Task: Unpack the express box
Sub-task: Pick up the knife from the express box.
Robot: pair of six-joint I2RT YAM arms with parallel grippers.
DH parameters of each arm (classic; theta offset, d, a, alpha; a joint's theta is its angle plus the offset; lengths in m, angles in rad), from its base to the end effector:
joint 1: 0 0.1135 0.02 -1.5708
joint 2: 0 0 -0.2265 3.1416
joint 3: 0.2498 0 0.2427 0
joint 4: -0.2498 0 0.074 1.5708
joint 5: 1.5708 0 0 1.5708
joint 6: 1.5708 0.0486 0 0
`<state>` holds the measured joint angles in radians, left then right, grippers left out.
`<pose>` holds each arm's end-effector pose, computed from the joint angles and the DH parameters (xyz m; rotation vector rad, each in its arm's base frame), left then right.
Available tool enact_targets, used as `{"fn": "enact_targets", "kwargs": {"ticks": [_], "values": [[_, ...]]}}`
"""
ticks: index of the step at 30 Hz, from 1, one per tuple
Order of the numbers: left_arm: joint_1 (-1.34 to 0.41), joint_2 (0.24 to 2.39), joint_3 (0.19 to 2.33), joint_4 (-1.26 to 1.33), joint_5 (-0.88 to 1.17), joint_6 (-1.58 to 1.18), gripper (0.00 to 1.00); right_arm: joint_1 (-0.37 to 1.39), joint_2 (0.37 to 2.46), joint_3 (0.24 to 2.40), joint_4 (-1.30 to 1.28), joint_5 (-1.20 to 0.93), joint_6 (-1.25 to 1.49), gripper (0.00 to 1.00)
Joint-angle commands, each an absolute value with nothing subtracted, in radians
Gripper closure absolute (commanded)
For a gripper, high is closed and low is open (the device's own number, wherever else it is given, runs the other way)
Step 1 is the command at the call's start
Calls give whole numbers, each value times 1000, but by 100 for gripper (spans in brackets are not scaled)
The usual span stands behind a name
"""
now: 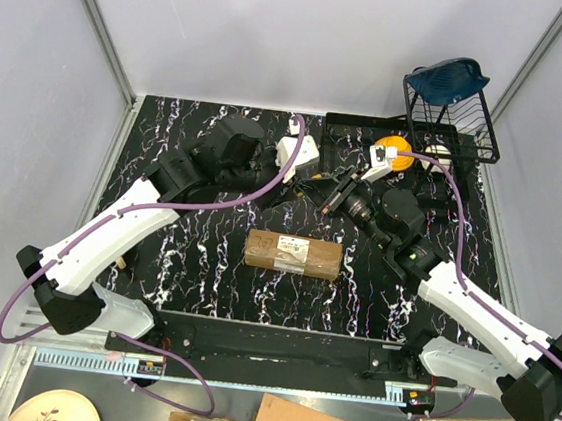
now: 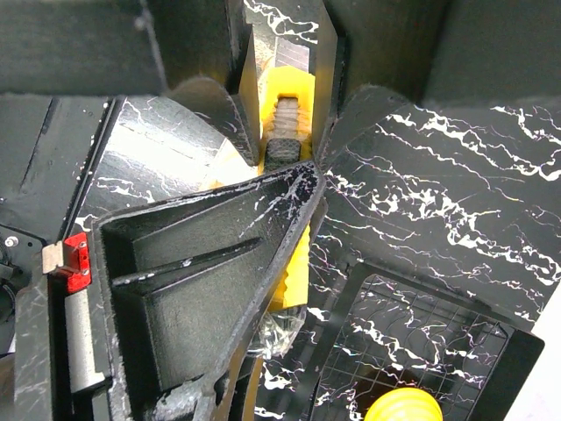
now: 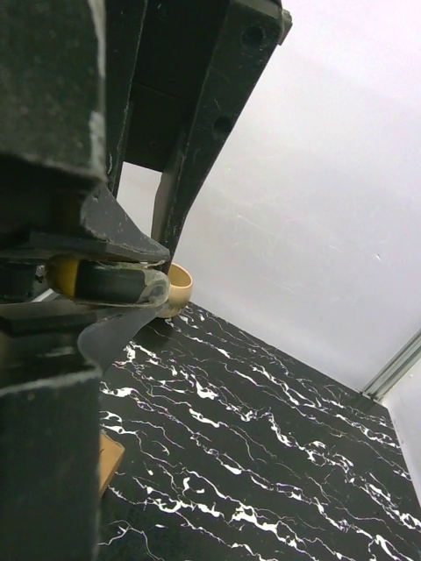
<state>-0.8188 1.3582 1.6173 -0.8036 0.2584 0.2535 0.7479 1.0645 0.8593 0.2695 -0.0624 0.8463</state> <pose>0.1874 -0.2186 0.3905 1.2333 1.7675 -0.6060 0.1995 0.1892 0.3303 0.0264 1.6583 1.3007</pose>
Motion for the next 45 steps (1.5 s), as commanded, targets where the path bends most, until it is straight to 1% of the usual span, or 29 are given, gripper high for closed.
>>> {"fn": "enact_targets", "kwargs": {"ticks": [1,2,3,5,6,7,8,9,11,12,13,14,15,19,22,23,25,26,29,30,35,36,37,39,40,41,43,44,45], "values": [[-845,1358,1661,-798,291,229,100,735,1065,890,342,-54,842,95],[-845,1358,1661,-801,287,230,100,736,1062,890,330,-51,839,96],[-845,1358,1661,-804,275,235,98,735,1046,890,324,-43,831,98],[-845,1351,1660,-807,256,242,90,735,1032,890,301,-26,822,100],[-845,1342,1663,-811,241,241,72,733,1019,888,293,-20,815,100],[-845,1338,1663,-816,233,239,60,732,1014,888,287,-12,810,100],[-845,1333,1664,-816,226,235,53,733,1009,890,278,-11,808,100],[-845,1330,1664,-828,224,238,36,733,1003,888,273,-9,804,100],[-845,1324,1666,-841,230,242,27,730,1000,888,270,-6,802,100],[-845,1319,1664,-850,238,244,20,730,1000,887,270,-6,801,100],[-845,1318,1666,-853,245,242,6,732,999,887,268,-6,799,100],[-845,1318,1666,-856,250,238,2,730,997,884,268,-6,799,100],[-845,1316,1669,-856,253,236,1,732,999,885,268,-6,801,100],[-845,1324,1658,-850,224,261,2,732,999,884,272,-11,807,100],[-845,1328,1643,-841,236,290,11,730,993,876,275,-15,815,100],[-845,1330,1638,-841,242,294,20,732,989,873,275,-12,815,100],[-845,1335,1634,-842,261,302,32,730,980,868,276,-11,819,100],[-845,1335,1626,-839,265,314,46,730,979,868,276,-12,819,100],[-850,1336,1617,-833,253,330,70,732,982,867,282,-23,828,100],[-853,1335,1617,-833,252,334,71,730,983,865,287,-32,834,100],[-873,1335,1617,-834,236,360,71,730,994,853,311,-55,850,100],[-874,1335,1617,-833,230,365,73,730,997,853,313,-69,850,100],[-876,1333,1617,-834,230,370,75,730,1000,854,316,-77,850,98],[-884,1332,1618,-842,229,391,78,730,1012,861,310,-97,853,85],[-888,1331,1618,-847,230,406,84,732,1015,864,304,-101,851,76],[-891,1333,1620,-857,232,413,86,732,1017,867,301,-103,848,70],[-896,1328,1620,-867,238,432,92,730,1017,870,296,-106,845,61],[-899,1327,1620,-876,248,439,92,730,1017,873,293,-106,841,59],[-900,1327,1621,-880,255,440,92,730,1019,874,293,-109,839,52]]}}
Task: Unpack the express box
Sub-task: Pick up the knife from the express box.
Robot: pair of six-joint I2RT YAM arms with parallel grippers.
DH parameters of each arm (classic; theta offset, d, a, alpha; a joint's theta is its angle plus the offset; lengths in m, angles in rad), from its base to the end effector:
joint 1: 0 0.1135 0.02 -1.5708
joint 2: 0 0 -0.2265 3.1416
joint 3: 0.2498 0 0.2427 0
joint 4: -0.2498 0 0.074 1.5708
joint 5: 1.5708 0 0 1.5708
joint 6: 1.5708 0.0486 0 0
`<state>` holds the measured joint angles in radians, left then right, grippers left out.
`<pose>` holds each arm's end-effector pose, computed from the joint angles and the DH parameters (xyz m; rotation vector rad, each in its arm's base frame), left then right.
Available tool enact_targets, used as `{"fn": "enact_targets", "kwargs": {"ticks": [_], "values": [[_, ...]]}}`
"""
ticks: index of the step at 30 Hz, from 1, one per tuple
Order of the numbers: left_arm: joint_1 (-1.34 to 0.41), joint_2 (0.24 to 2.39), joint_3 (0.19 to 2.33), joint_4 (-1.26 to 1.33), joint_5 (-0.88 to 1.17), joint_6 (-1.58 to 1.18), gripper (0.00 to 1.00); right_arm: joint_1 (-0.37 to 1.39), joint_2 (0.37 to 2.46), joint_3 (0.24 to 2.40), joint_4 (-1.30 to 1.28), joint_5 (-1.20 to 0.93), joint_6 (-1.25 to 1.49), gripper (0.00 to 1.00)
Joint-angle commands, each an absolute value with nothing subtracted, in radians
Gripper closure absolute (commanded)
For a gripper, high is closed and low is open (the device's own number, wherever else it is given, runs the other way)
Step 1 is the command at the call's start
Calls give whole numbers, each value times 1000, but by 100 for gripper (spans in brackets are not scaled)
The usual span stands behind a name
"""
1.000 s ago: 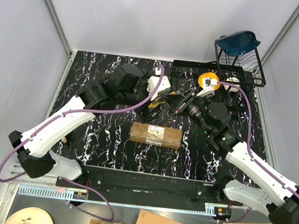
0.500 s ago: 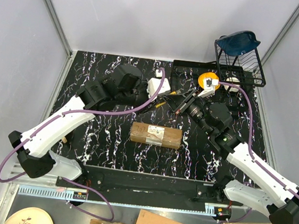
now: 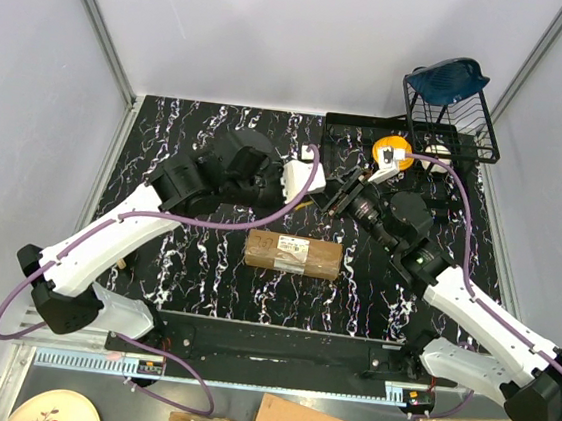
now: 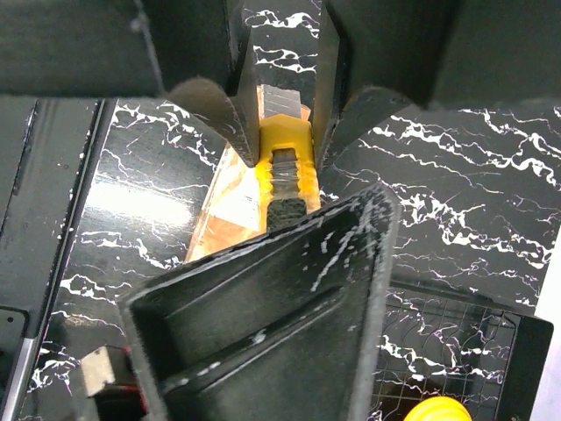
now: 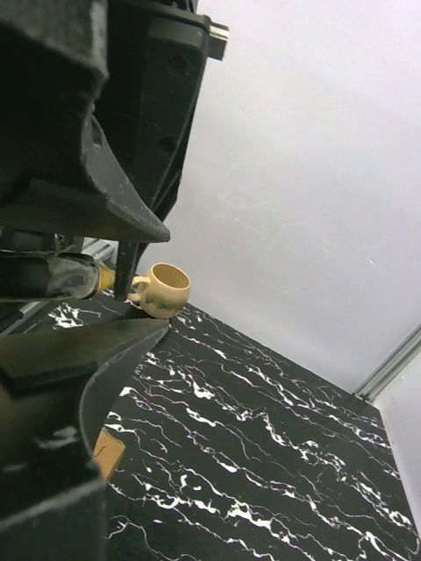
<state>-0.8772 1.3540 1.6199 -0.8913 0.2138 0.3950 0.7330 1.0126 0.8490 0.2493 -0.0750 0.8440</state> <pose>0.1717 -0.2226 0.3833 1.4181 1.7150 -0.5029 0.1936 0.1792 0.3370 0.0240 1.6346 1.3056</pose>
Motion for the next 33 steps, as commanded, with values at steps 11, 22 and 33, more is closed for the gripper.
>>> {"fn": "enact_targets", "kwargs": {"ticks": [11,22,33], "values": [[-908,1321,1632,-903,270,454,94,730,1049,887,311,-149,842,68],[-920,1327,1660,-911,276,449,97,730,1112,907,348,-224,861,54],[-939,1333,1674,-930,275,463,99,730,1137,908,321,-287,851,67]]}}
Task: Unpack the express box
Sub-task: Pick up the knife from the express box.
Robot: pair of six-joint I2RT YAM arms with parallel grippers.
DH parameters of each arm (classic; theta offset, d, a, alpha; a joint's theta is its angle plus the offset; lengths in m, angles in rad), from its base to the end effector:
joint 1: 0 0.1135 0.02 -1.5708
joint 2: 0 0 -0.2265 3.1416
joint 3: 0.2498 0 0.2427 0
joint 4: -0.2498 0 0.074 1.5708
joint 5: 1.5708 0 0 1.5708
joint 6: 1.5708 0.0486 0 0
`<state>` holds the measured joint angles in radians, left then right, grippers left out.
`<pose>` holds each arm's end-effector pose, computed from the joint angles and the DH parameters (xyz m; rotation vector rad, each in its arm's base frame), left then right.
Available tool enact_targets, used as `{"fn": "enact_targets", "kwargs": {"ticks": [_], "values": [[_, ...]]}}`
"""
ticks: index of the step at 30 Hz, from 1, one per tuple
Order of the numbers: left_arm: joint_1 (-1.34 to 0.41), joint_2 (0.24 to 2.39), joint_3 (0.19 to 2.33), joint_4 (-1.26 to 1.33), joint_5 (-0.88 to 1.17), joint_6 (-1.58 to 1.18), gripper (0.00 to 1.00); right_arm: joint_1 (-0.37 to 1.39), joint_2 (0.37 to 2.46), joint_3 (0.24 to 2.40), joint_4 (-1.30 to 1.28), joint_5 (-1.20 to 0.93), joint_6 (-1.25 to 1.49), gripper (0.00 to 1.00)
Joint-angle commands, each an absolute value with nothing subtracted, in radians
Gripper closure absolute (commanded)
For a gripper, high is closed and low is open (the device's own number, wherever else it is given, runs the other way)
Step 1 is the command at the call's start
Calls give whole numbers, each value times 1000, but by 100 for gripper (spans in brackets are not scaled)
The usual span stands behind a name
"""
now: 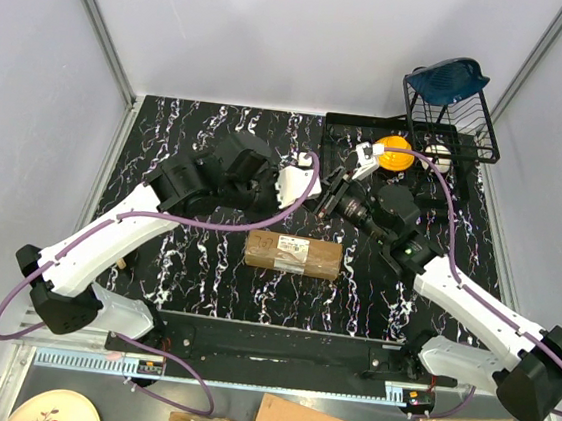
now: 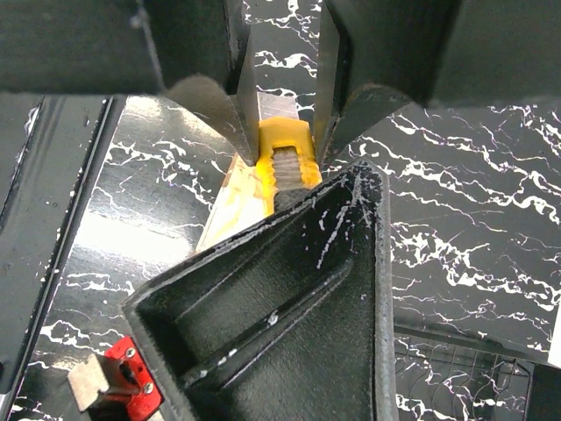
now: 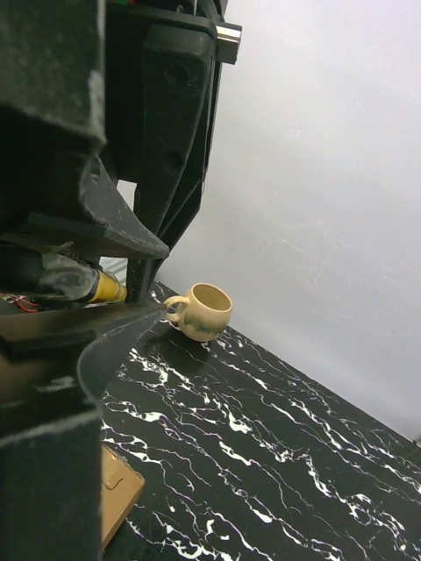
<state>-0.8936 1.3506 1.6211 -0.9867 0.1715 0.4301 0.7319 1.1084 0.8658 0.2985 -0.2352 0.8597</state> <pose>0.1646 -0.2180 0.3752 1.4917 1.7675 -0.4351 0.2028 0.1974 0.3247 -0.1027 1.6992 1.4158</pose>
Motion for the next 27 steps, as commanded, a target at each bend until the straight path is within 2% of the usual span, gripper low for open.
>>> {"fn": "enact_targets", "kwargs": {"ticks": [1,5,7,12,17,24,27], "values": [[-945,1333,1678,-934,275,468,99,729,1138,910,319,-293,853,74],[-957,1328,1675,-951,270,482,100,716,1126,910,310,-356,839,86],[-959,1325,1667,-953,265,489,100,709,1111,911,269,-374,827,89],[-962,1321,1661,-954,265,492,100,703,1049,902,170,-443,775,83],[-977,1325,1664,-960,261,502,100,698,1006,891,107,-529,747,73],[-992,1324,1658,-968,250,511,100,689,979,930,5,-598,690,71],[-999,1328,1666,-966,250,509,100,687,976,931,-25,-595,689,76]]}}
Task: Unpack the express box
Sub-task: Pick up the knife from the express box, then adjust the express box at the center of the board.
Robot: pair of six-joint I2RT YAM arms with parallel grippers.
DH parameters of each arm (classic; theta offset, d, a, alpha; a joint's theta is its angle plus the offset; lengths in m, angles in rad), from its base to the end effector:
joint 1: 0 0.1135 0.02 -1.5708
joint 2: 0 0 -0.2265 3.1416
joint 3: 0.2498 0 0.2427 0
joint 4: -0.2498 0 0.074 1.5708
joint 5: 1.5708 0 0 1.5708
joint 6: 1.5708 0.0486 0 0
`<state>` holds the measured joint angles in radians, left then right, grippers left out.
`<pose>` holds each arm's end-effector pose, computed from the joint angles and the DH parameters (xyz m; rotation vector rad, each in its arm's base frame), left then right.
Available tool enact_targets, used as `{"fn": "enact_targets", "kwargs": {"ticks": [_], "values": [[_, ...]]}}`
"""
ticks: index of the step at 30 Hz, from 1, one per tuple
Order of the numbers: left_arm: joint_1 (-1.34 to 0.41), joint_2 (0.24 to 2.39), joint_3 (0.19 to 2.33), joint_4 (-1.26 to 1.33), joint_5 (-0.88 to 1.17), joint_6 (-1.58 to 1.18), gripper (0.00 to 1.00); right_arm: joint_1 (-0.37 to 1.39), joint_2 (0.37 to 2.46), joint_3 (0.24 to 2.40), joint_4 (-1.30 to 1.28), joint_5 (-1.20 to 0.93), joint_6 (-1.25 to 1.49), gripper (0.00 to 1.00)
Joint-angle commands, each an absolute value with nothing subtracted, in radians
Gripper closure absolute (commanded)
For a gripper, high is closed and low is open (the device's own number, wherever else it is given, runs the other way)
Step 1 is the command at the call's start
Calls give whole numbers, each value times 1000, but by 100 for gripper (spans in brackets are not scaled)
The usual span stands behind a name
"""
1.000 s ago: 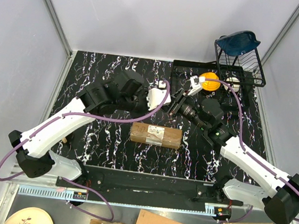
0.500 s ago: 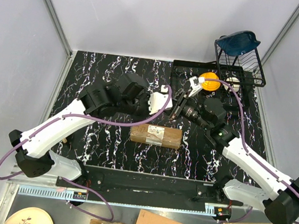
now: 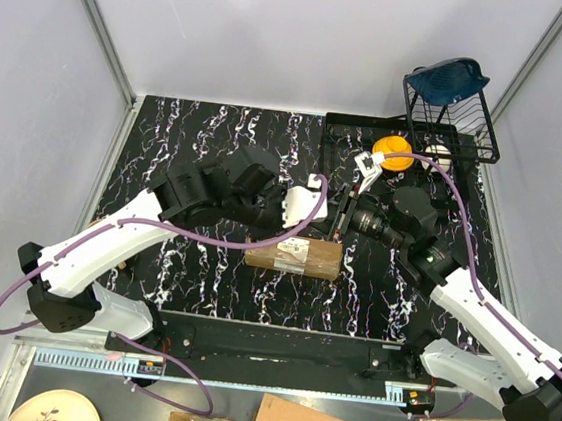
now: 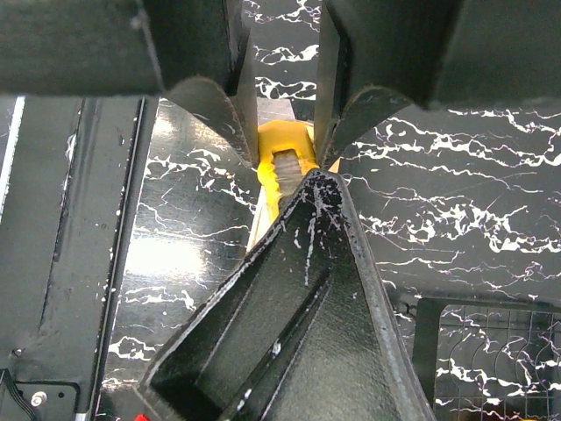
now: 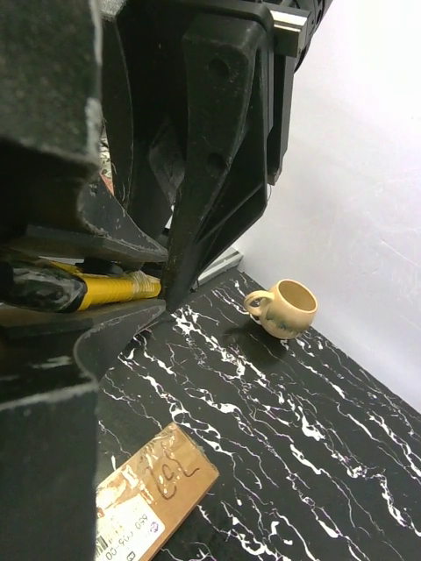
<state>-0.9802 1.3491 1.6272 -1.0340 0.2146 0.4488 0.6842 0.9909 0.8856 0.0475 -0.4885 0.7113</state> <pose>0.1408 -0.2286 0.3734 1.6290 1.7106 -0.5127 0.1815 0.1774 0.3312 -0.3961 1.7929 1.4252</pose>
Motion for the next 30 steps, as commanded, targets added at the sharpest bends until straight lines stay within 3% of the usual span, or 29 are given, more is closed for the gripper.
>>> {"fn": "enact_targets", "kwargs": {"ticks": [1,6,8,9,10,11,13,14,15,23,30], "values": [[-1000,1331,1666,-966,252,508,100,687,982,931,-23,-597,695,78],[-1011,1336,1671,-968,241,511,100,686,980,922,-14,-600,698,97],[-1012,1338,1669,-965,238,511,89,687,965,910,-9,-592,699,100],[-1014,1339,1666,-966,235,511,80,686,959,905,-9,-588,699,100],[-1014,1338,1666,-965,230,509,60,687,948,900,-12,-584,698,100],[-1012,1338,1667,-966,216,508,47,687,940,899,-21,-560,696,100],[-1009,1338,1677,-980,196,520,28,684,921,899,-90,-511,674,100],[-1003,1336,1683,-995,204,532,12,686,911,908,-119,-446,663,100],[-982,1333,1684,-1008,222,558,4,686,905,914,-196,-401,652,100],[-873,1292,1473,-999,333,678,1,683,802,946,-492,83,632,100],[-816,1379,1240,-849,330,753,1,684,755,979,-597,230,640,100]]}}
